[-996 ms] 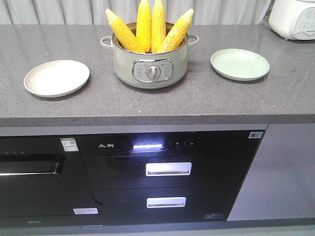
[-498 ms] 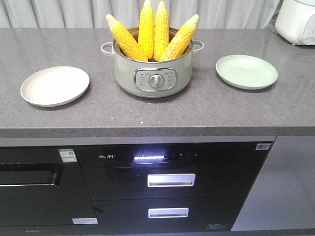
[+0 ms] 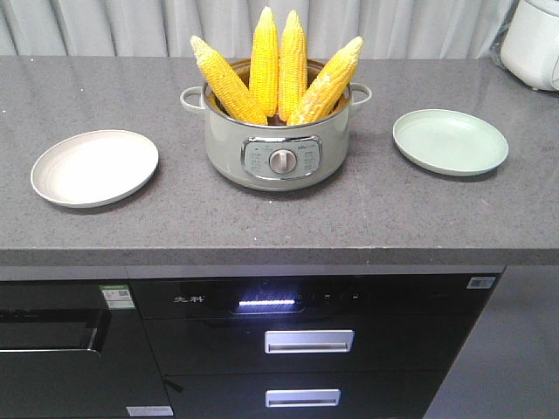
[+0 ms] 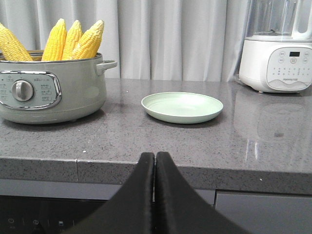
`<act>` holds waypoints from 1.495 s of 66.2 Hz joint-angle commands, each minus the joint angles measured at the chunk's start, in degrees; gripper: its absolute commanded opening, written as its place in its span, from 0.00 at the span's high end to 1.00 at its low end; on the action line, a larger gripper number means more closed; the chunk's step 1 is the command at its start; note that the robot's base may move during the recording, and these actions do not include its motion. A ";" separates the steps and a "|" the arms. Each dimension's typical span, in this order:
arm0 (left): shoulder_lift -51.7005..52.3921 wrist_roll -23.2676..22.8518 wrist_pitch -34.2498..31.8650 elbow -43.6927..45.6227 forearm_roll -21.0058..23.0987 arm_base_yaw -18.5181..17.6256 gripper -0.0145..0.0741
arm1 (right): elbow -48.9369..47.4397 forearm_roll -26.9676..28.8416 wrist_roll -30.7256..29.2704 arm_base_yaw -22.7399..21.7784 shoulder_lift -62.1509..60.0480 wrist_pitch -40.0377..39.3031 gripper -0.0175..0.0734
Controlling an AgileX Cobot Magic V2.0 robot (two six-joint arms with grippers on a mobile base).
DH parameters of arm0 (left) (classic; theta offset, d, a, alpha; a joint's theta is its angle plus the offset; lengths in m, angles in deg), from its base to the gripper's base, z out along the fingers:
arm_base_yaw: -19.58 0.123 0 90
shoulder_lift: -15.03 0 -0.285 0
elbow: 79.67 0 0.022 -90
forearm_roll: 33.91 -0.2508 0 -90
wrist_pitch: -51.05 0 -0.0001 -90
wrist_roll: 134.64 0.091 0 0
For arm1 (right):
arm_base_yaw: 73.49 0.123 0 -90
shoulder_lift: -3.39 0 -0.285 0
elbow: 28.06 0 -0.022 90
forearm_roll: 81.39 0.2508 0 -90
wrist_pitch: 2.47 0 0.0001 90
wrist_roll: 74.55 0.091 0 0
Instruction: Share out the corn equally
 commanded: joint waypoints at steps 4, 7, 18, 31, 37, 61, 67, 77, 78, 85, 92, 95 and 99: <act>0.91 -0.07 -4.50 0.92 0.42 0.20 0.84 | 0.46 -0.18 -0.21 -0.24 -0.44 -3.95 0.81; 0.91 -0.07 -4.50 0.92 0.42 0.20 0.84 | 0.46 -0.18 -0.21 -0.24 -0.44 -3.95 0.81; 0.91 -0.07 -4.50 0.92 0.42 0.20 0.84 | 0.46 -0.18 -0.21 -0.24 -0.44 -3.95 0.81; 0.91 -0.07 -4.50 0.92 0.42 0.20 0.84 | 0.46 -0.18 -0.21 -0.24 -0.44 -4.00 0.81; 0.91 -0.07 -4.50 0.92 0.42 0.20 0.84 | 0.46 -0.18 -0.21 -0.24 -0.44 -4.00 0.81; 0.91 -0.07 -4.50 0.92 0.42 0.20 0.84 | 0.46 -0.18 -0.21 -0.24 -0.44 -4.00 0.81; 0.91 -0.07 -4.50 0.92 0.42 0.20 0.84 | 0.46 -0.18 -0.21 -0.24 -0.44 -4.00 0.81; 0.91 -0.07 -4.50 0.92 0.42 0.20 0.84 | 0.46 -0.18 -0.21 -0.24 -0.44 -4.00 0.81; 0.91 -0.07 -4.50 0.92 0.42 0.20 0.84 | 0.46 -0.18 -0.21 -0.24 -0.44 -4.00 0.81; 0.91 -0.07 -4.50 0.92 0.42 0.20 0.84 | 0.46 -0.18 -0.21 -0.24 -0.44 -4.00 0.81; 0.91 -0.07 -4.50 0.92 0.42 0.20 0.84 | 0.46 -0.18 -0.21 -0.24 -0.44 -4.00 0.81; 0.91 -0.07 -4.50 0.92 0.42 0.20 0.84 | 0.46 -0.18 -0.21 -0.24 -0.44 -4.00 0.81; 0.91 -0.07 -4.50 0.92 0.42 0.20 0.84 | 0.46 -0.18 -0.21 -0.24 -0.44 -4.00 0.81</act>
